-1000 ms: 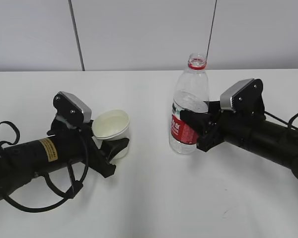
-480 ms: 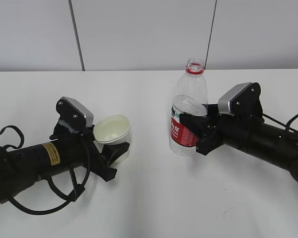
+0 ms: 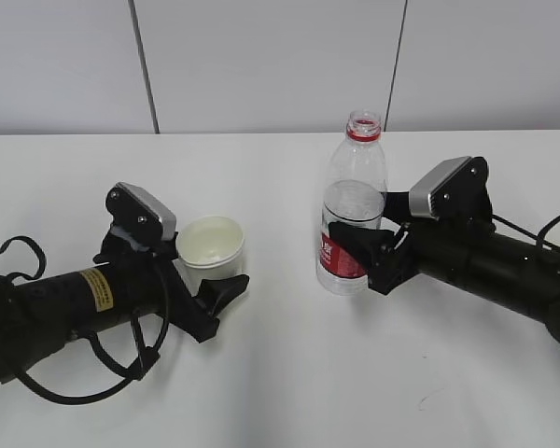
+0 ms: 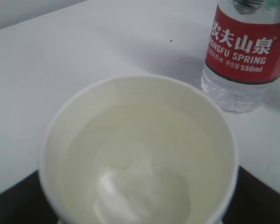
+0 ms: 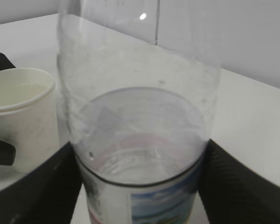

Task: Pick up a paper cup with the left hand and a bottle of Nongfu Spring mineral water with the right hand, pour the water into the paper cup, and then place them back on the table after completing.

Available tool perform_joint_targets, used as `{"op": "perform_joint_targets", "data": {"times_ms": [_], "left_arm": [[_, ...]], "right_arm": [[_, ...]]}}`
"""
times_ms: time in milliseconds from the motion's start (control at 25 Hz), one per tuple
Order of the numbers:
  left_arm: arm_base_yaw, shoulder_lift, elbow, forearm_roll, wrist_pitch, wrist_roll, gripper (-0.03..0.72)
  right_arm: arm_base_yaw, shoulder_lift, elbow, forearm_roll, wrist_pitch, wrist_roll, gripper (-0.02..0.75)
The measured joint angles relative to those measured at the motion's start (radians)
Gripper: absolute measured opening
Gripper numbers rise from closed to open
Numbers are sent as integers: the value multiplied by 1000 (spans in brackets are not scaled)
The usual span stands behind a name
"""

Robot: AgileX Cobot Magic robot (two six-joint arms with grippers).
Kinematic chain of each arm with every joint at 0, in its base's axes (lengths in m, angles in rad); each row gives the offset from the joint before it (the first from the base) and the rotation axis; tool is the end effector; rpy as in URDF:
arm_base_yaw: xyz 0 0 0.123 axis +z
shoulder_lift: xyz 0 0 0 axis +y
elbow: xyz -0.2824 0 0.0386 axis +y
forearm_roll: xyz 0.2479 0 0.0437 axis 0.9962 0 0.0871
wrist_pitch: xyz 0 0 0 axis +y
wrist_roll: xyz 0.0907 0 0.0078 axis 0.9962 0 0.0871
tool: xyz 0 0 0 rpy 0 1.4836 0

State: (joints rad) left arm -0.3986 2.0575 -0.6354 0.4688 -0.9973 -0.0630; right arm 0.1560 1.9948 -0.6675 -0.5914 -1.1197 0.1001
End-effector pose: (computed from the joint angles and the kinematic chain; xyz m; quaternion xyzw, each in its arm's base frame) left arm 0.2852 -0.1576 0.0837 0.3451 0.7464 -0.2127 0.5278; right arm 0.3196 0.0965 0.1189 -0.2889 0.7081 0.1921 0.6150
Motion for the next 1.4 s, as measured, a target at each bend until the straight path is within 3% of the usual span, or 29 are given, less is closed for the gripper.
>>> {"op": "perform_joint_targets", "data": {"times_ms": [160, 560, 760, 1120, 1400], "left_arm": [[0, -6, 4, 0, 23, 0, 585], [0, -97, 119, -39, 24, 0, 588], [0, -128, 154, -112, 39, 0, 587], [21, -128, 161, -298, 72, 3, 587], [96, -128, 161, -364, 72, 3, 586]], "right_arm": [[0, 0, 14, 0, -15, 0, 568], [0, -18, 124, 92, -22, 0, 572], [0, -36, 176, 221, -22, 0, 573], [0, -40, 198, 550, -22, -42, 574], [0, -40, 198, 638, -22, -58, 574]]}}
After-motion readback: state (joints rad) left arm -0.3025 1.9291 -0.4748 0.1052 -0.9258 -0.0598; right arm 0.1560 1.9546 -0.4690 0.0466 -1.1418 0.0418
